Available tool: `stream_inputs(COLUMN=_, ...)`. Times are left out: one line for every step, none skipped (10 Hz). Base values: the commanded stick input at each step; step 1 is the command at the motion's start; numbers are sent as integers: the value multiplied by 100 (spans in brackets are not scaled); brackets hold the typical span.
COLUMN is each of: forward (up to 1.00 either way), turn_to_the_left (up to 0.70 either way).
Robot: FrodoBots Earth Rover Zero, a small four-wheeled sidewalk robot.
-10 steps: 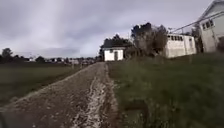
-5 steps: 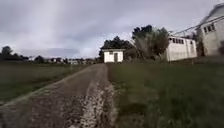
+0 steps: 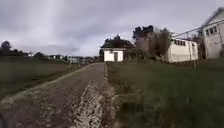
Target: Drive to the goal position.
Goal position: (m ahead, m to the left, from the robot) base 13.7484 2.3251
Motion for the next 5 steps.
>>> stream_inputs(forward=70, turn_to_the_left=0)
stream_inputs(forward=70, turn_to_the_left=0)
stream_inputs(forward=70, turn_to_the_left=0)
stream_inputs(forward=70, turn_to_the_left=-9)
stream_inputs(forward=70, turn_to_the_left=-26)
